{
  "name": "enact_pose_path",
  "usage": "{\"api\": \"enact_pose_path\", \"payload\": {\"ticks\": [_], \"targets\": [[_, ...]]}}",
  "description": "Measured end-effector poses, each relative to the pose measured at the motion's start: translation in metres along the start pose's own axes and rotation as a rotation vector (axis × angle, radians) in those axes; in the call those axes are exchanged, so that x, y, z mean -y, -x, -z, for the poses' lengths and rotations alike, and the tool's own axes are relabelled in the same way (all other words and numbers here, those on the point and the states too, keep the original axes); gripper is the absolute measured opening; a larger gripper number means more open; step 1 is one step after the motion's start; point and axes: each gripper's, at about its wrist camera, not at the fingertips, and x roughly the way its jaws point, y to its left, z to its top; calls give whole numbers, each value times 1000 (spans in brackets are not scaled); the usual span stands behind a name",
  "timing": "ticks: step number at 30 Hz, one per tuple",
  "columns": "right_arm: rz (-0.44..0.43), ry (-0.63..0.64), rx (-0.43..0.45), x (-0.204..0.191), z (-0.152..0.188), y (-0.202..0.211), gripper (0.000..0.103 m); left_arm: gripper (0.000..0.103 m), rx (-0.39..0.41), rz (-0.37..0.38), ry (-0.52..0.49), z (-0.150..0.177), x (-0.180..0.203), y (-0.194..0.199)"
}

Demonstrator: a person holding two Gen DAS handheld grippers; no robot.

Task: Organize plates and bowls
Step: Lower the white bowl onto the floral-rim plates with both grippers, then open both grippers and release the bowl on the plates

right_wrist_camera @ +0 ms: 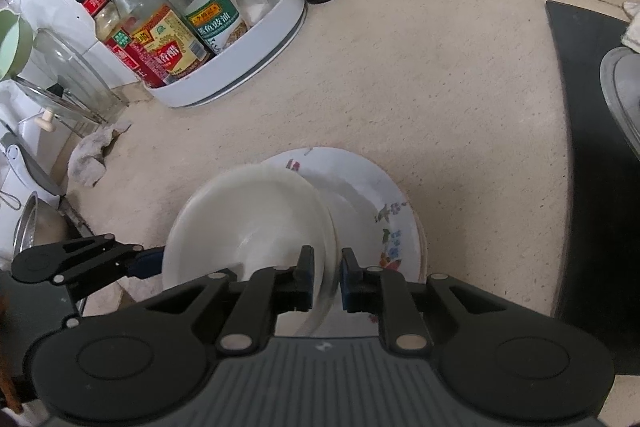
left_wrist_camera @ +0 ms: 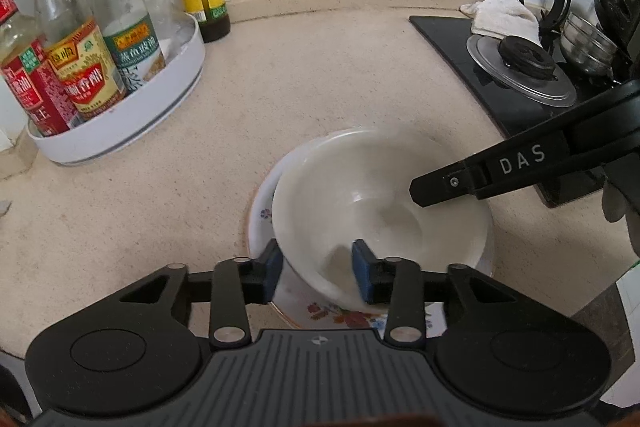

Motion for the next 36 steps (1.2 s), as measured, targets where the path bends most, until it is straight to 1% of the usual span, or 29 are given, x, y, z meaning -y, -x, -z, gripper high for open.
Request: {"api": "enact_pose_path", "payload": {"ticks": [8,14,23,36], "targets": [[5,12,14,-4,0,2,17,50,13,-8,-7,-2,0,2],[13,13,28,-5,1,5,17,53,30,-18,-5,-1,1,7],[31,42,66,-10,2,16,18,56,53,-33,2,-1,1,13],[20,58,71,-9,8,22,20,61,75,-55,12,-2,3,18]]}}
